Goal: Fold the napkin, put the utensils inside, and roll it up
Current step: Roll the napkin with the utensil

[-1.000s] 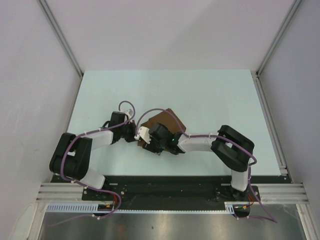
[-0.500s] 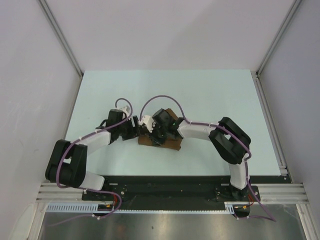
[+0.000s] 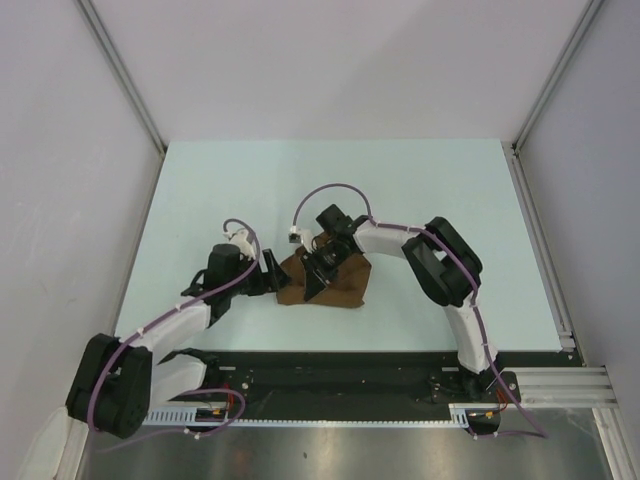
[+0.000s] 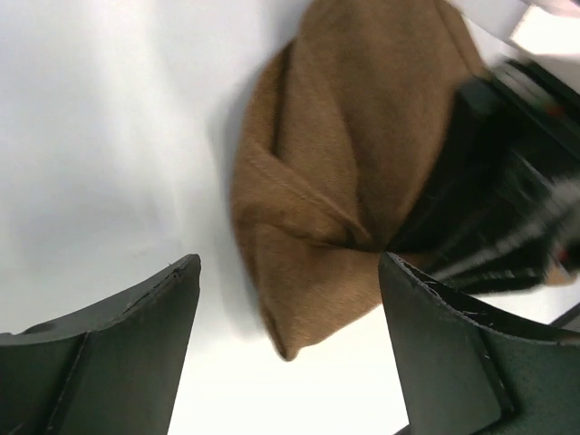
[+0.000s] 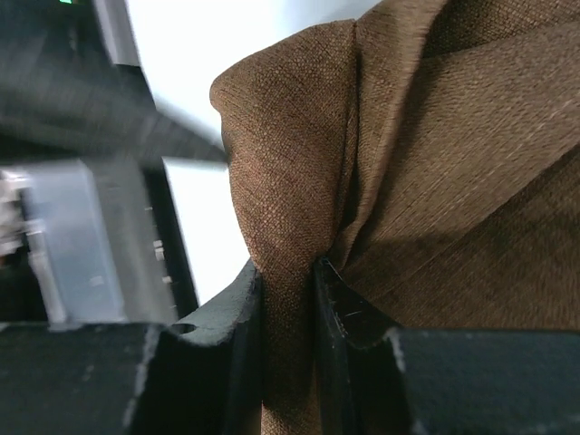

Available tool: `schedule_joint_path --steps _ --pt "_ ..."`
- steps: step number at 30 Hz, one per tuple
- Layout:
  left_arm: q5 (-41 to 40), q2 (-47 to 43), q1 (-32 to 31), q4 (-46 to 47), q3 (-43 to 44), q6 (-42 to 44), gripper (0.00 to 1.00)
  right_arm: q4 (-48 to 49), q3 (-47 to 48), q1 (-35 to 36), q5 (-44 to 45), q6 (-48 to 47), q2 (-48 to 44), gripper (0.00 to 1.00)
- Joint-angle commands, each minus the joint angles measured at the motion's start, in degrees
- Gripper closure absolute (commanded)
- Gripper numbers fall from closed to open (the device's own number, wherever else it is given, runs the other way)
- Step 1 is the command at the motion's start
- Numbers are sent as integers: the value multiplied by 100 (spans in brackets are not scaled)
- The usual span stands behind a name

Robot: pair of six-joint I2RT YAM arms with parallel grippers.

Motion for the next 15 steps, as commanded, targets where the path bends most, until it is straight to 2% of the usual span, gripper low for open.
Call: schedule_joint_path --steps 1,15 --pt "-88 -411 -359 1001 -301 150 16 -1002 494 -86 -1103 206 600 100" --pt "105 177 -632 1801 -565 238 19 -1117 969 -595 -1631 470 1454 100"
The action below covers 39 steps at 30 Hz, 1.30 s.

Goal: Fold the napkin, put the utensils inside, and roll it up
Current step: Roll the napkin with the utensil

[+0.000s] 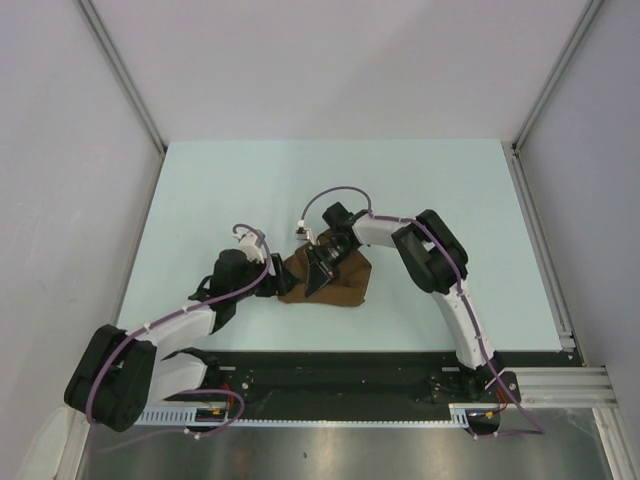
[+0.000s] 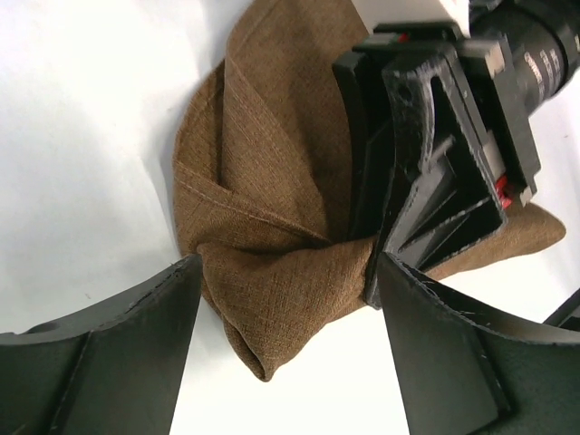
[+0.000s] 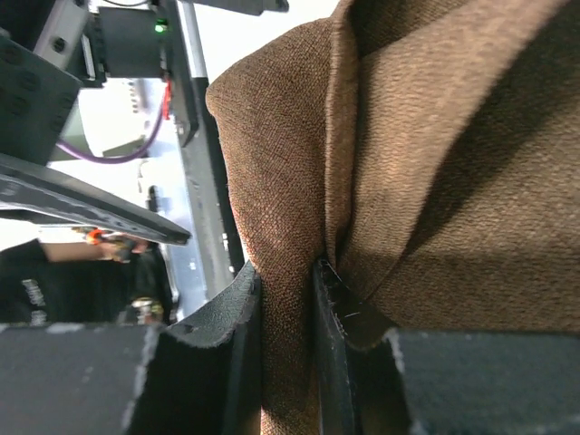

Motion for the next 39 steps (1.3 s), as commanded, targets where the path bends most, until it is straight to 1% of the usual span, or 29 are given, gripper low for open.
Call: schedule_joint_path --steps 1,5,10,13,14,16,17,19,25,26,27,30,31,33,36,38,39 --pt "208 129 -94 696 -134 81 20 -334 117 -141 -110 120 416 100" --pt "287 278 -103 925 -214 72 21 -343 222 -211 -172 182 557 100" --pt "349 481 -121 943 -257 63 22 -300 293 -317 -207 287 741 100" --pt "375 586 -121 1022 -319 20 26 -203 301 -361 -224 515 803 100" --pt "358 604 -121 1031 -319 11 29 -142 284 -404 -207 603 829 100" --pt "323 692 -121 1031 -311 2 33 -80 284 -431 -303 691 908 100" --pt "314 701 -121 1031 -310 -7 37 -62 293 -457 -295 718 909 100" --pt "261 762 -121 1022 -293 -7 42 -36 301 -484 -303 753 935 100" --pt "59 990 -121 838 -162 10 69 -9 310 -493 -330 814 874 100" --pt "50 1052 -121 716 -118 10 70 -1 319 -493 -330 806 847 97" --pt "15 1105 -121 628 5 10 72 0 319 -501 -330 815 804 90" --pt "-64 1324 -121 180 294 98 75 0 293 -527 -225 823 505 74" --pt "-116 1395 -121 65 366 116 76 0 293 -536 -76 841 409 65" --pt "-134 1579 -121 -181 550 160 77 8 293 -606 65 841 101 57" --pt "-12 1843 -121 -357 735 195 78 8 275 -703 294 850 -320 50" --pt "50 1948 -121 -401 797 186 79 122 188 -782 609 824 -593 49" --pt "76 2010 -121 -402 832 169 79 210 118 -809 733 815 -925 48"
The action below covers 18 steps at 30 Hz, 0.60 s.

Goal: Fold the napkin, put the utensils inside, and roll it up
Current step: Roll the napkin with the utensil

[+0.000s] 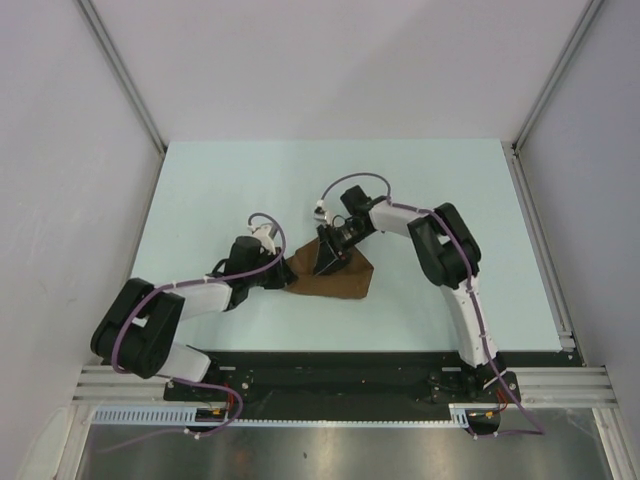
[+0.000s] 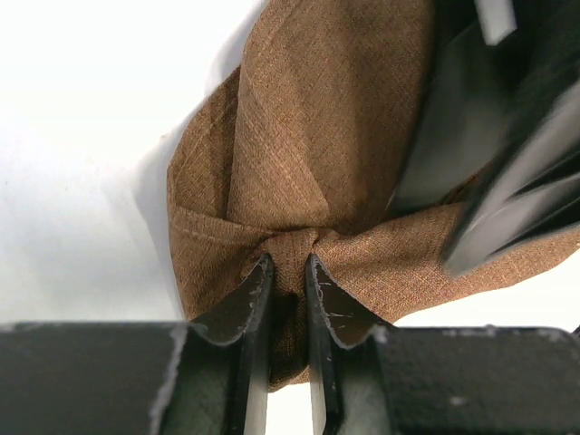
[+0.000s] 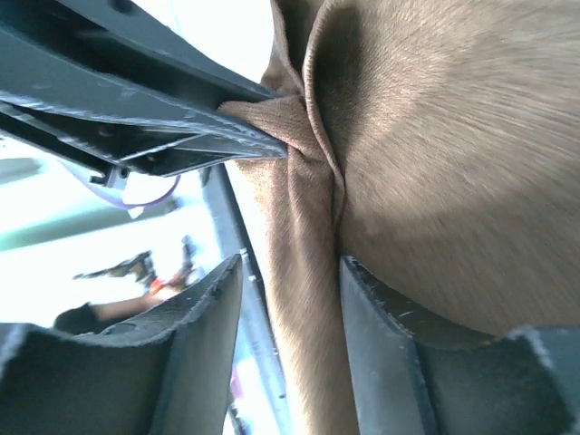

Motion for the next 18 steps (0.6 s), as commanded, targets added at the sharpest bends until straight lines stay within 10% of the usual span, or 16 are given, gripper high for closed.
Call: schedule_joint_path --steps 1,18 --pt "-9 345 -47 -603 109 171 79 385 -363 -223 1043 -110 -1170 47" --pt "185 591 -47 -1025 583 311 80 2891 -3337 1419 4675 -1560 -3739 38"
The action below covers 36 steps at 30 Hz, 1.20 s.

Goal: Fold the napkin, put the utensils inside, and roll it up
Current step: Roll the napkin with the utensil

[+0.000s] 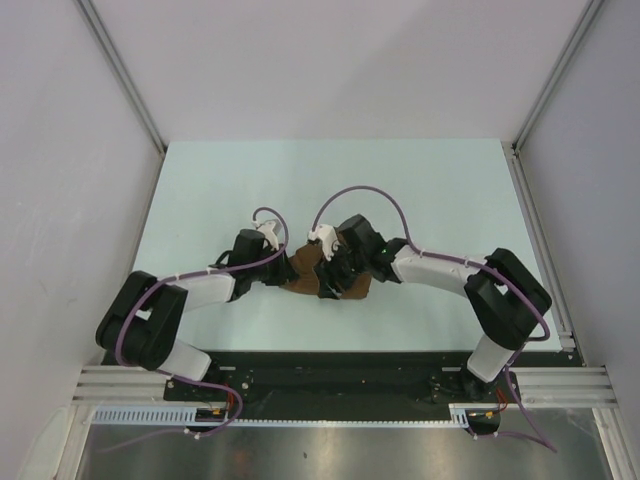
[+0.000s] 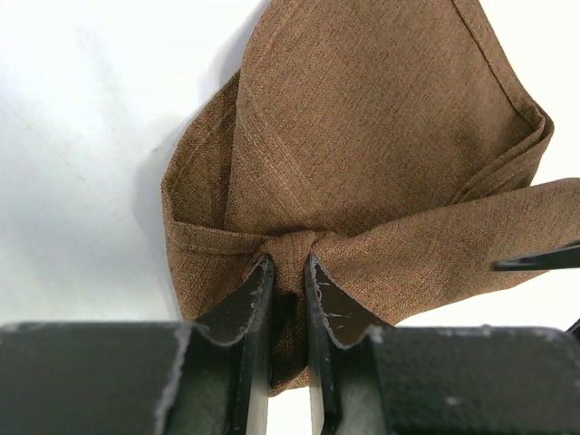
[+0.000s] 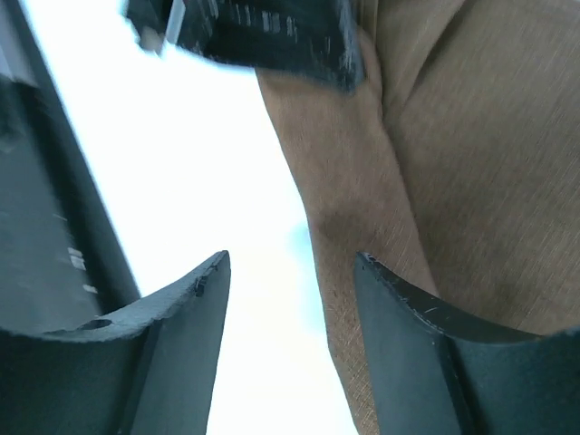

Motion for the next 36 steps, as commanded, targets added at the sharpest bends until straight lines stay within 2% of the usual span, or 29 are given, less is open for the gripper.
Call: schedule_joint_path --steps 1,9,22,24,28,29,32,36 --pt "62 279 -57 -463 94 202 80 400 1 229 1027 -519 10 38" --pt "71 243 -57 -542 138 211 81 539 -121 625 1678 -766 151 38" --pt "71 138 -57 -612 287 158 82 118 -156 599 1600 -608 538 43" --pt "45 103 -57 -647 375 141 80 74 -183 546 1512 -451 581 45" --pt "-25 -11 -49 -735 629 106 67 -40 -148 432 1231 -187 844 59" --pt "-60 -46 -49 -796 682 97 65 -84 -139 397 1196 -151 889 60" --pt "-96 -221 -14 -858 867 62 60 -155 -165 370 1160 -63 1047 59" --pt "-87 -389 57 -981 1051 88 56 -181 -262 387 1318 -2 1056 53"
